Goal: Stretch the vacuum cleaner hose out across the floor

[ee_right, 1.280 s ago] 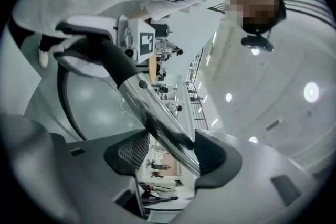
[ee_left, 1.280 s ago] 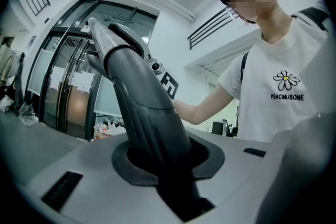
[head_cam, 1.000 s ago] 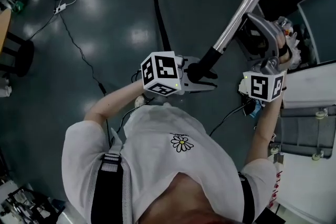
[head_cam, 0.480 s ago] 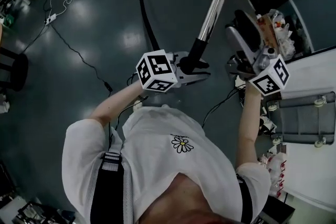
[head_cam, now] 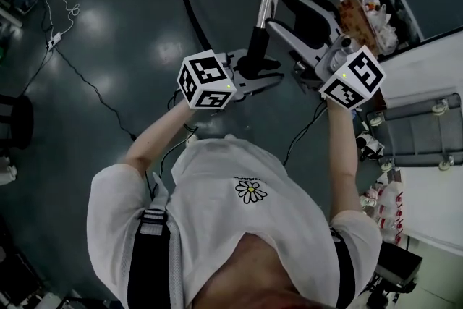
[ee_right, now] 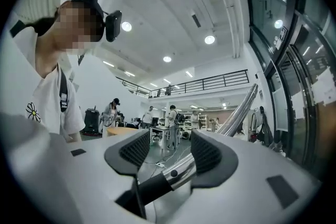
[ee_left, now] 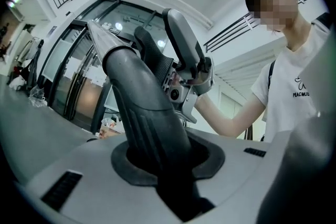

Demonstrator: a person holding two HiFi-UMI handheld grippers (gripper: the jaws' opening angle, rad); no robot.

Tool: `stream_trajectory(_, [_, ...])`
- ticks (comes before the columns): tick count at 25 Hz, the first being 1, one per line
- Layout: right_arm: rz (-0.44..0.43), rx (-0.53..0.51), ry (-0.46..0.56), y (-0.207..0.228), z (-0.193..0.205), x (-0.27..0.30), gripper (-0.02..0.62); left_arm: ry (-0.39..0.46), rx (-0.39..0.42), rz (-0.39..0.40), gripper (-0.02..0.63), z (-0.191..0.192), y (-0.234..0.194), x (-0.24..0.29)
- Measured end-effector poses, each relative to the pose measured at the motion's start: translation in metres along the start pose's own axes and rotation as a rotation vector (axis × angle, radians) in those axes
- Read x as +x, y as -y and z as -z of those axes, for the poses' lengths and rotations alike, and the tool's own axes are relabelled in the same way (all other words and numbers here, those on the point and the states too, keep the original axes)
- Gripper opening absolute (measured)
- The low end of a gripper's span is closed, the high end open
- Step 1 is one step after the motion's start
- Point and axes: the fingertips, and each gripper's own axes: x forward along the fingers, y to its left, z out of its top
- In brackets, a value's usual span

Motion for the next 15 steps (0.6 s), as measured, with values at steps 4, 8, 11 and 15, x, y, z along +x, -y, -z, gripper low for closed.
stream_trajectory(4, [0.003, -0.014, -0.013, 0.002, 0.005, 0.01, 0.261, 0.017, -0.032, -0.005, 0.097, -0.007, -0.013, -0.006])
stream_trajectory(8, [0.003, -0.025, -0.025, 0.002, 0.006, 0.015, 0.261, 0.017, -0.05, -0.016, 0.097, -0.011, -0.02, -0.012])
stream_trajectory(11, [0.006, -0.019, -0.028, 0.002, 0.012, 0.017, 0.261, 0.015, -0.049, -0.019, 0.097, -0.009, -0.022, -0.016])
stream_trajectory(15, [0.005, -0.014, -0.039, -0.001, 0.019, 0.015, 0.261, 0.019, -0.041, -0.018, 0.097, -0.006, -0.018, -0.016])
